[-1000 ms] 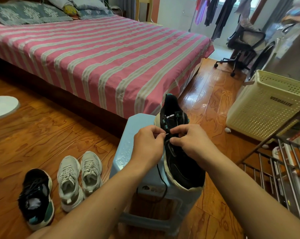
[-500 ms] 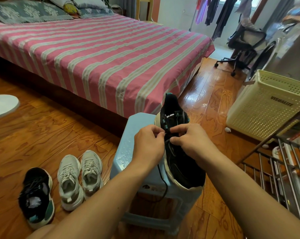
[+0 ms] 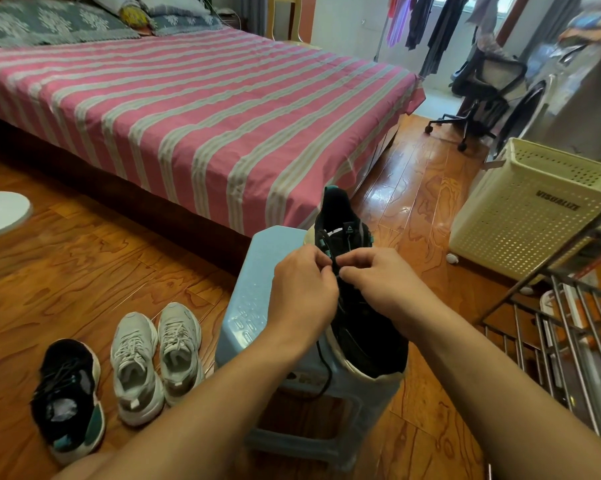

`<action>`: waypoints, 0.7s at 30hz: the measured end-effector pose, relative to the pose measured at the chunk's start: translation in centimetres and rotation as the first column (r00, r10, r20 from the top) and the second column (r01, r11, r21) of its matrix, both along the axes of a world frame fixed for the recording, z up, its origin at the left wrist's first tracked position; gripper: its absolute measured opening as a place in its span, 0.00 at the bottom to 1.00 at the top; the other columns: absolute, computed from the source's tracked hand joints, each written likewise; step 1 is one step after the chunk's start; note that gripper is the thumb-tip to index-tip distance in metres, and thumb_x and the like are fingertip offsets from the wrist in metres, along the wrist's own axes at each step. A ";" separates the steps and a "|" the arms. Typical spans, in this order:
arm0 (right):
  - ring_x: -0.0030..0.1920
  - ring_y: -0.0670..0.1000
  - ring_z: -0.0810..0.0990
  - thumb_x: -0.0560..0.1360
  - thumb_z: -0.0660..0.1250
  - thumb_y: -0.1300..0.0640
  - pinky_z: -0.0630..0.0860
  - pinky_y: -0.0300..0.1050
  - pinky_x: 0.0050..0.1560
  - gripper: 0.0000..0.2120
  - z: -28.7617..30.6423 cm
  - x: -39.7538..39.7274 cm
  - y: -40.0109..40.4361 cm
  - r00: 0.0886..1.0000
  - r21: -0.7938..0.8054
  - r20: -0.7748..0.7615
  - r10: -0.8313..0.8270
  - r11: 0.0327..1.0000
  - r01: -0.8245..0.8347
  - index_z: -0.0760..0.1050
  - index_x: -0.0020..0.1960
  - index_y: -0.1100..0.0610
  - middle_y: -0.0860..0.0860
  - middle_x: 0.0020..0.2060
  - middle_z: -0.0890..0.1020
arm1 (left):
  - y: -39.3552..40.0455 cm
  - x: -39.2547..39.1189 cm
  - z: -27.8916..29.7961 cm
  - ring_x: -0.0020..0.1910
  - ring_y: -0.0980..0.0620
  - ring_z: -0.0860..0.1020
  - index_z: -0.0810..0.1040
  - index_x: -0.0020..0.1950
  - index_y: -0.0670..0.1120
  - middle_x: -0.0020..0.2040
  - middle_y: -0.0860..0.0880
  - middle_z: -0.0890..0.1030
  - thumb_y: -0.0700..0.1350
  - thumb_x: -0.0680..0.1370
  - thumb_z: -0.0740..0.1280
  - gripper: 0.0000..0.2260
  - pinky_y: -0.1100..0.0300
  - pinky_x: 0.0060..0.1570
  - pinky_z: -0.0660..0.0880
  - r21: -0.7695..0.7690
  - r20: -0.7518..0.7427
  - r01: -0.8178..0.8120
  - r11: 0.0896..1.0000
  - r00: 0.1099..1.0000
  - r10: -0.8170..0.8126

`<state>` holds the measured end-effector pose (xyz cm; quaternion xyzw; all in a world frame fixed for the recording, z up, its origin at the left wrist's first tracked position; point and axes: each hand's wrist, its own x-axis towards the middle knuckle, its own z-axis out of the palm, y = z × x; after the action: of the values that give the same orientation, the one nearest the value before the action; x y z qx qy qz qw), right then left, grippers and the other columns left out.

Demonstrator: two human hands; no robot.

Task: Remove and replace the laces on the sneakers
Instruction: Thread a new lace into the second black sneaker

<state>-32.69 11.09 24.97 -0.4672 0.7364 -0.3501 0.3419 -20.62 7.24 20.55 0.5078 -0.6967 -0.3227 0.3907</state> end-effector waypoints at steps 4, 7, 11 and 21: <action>0.48 0.50 0.84 0.78 0.67 0.63 0.76 0.32 0.39 0.12 0.1 -0.2 0.1 1.000 -0.005 0.005 -0.008 1.000 0.008 0.84 0.57 0.53 0.51 0.47 0.85 | -0.5 0.0 -0.1 0.44 0.52 0.80 0.77 0.46 0.49 0.43 0.51 0.81 0.40 0.78 0.69 0.05 0.56 0.43 0.78 0.145 -0.142 -0.048 0.988 0.988 0.069; 0.46 0.48 0.84 0.78 0.65 0.64 0.77 0.32 0.39 0.13 0.4 -0.8 0.2 0.999 -0.013 0.047 -0.011 1.000 0.011 0.84 0.55 0.52 0.51 0.47 0.85 | -0.8 -0.1 -0.7 0.39 0.50 0.79 0.75 0.45 0.50 0.41 0.49 0.80 0.40 0.77 0.72 0.07 0.50 0.41 0.79 0.253 -0.277 0.043 0.967 0.960 0.030; 0.46 0.47 0.82 0.79 0.64 0.62 0.77 0.37 0.45 0.12 0.0 -1.8 -1.0 0.983 -0.032 -0.173 0.056 0.998 -0.062 0.85 0.53 0.51 0.47 0.44 0.84 | -0.9 -0.2 -1.1 0.35 0.51 0.76 0.74 0.47 0.49 0.39 0.48 0.78 0.38 0.77 0.73 0.10 0.48 0.39 0.76 0.224 -0.344 0.114 0.968 0.938 -0.031; 0.44 0.42 0.79 0.75 0.72 0.59 0.73 0.38 0.46 0.13 -0.1 -3.5 -2.7 0.724 -0.069 -0.612 0.319 0.890 -0.450 0.85 0.55 0.45 0.37 0.38 0.79 | -2.7 0.8 -0.8 0.38 0.52 0.77 0.72 0.47 0.45 0.40 0.48 0.78 0.33 0.76 0.72 0.11 0.45 0.46 0.80 0.094 -0.266 0.236 0.967 0.942 -0.204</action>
<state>-36.21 8.36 24.87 -0.7286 0.6495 -0.1865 0.1116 -19.80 4.51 19.71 0.4046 -0.6715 -0.4697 0.4059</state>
